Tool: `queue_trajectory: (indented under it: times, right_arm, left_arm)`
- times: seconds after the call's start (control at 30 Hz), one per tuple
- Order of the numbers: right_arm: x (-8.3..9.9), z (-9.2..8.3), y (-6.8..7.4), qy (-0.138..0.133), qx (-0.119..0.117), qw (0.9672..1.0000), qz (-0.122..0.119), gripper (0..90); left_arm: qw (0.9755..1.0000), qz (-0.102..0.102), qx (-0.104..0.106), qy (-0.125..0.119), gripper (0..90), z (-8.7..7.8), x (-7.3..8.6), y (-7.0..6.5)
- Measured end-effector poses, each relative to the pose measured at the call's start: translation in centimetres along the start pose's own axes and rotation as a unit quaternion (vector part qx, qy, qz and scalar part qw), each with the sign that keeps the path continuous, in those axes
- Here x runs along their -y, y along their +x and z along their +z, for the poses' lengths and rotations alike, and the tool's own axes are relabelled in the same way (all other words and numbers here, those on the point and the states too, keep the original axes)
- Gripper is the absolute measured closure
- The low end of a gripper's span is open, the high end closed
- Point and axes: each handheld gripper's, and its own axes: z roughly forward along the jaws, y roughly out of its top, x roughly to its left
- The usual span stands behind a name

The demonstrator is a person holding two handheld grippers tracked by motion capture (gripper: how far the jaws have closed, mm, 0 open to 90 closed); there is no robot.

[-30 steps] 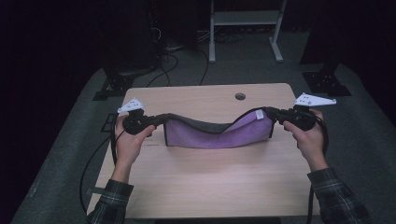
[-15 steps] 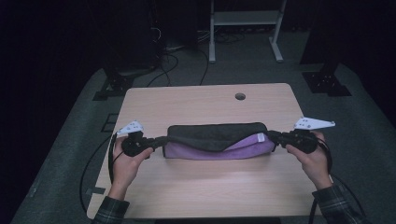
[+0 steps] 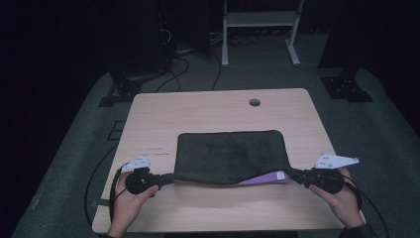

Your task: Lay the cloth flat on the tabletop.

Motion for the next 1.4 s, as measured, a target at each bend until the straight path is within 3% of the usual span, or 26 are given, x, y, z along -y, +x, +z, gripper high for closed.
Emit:
queue_trajectory:
  times: [0.23,0.37,0.43,0.57,0.7,0.83,0.97,1.13,1.3,1.4]
  right_arm:
    - [2.0,0.4,1.1,0.046,-0.012,0.9988,-0.01,82.9]
    - [2.6,0.9,1.2,0.068,-0.012,0.9975,-0.015,82.1]
    - [2.8,1.2,1.2,0.085,-0.016,0.996,-0.021,80.7]
    - [3.1,1.8,1.4,0.112,-0.016,0.9931,-0.03,73.4]
    - [2.6,1.2,1.2,0.077,-0.023,0.9966,-0.019,57.8]
    - [2.1,0.3,0.9,0.034,-0.013,0.9993,-0.003,48.4]
    - [1.7,0.1,-0.1,0.017,0.015,0.9997,-0.001,40.2]
    - [1.8,1.0,-2.3,0.026,0.064,0.9975,0.01,32.4]
    - [2.3,2.1,-4.9,0.046,0.113,0.9916,0.042,30.8]
    - [2.5,2.5,-5.9,0.056,0.134,0.9882,0.048,30.4]
  left_arm:
    - [0.9989,-0.007,0.001,0.046,84.4,0.6,2.2,-0.6]
    - [0.9969,-0.009,-0.002,0.078,83.8,1.3,2.9,-0.6]
    - [0.9955,0.001,-0.013,0.094,83.4,1.7,3.1,-0.7]
    - [0.9948,0.008,-0.018,0.1,79.3,1.9,3.1,-0.8]
    - [0.997,0.017,-0.029,0.07,56.7,1.2,2.6,-1.0]
    - [0.9979,0.025,-0.034,0.048,46.7,0.4,2.1,-1.1]
    - [0.9971,0.033,-0.06,0.034,40.8,0.1,1.5,-0.5]
    - [0.9953,0.036,-0.084,0.034,36.8,0.9,0.7,0.8]
    - [0.9932,0.047,-0.101,0.035,36.5,2.1,0.0,2.0]
    - [0.9912,0.053,-0.116,0.036,37.4,3.0,-0.5,2.9]
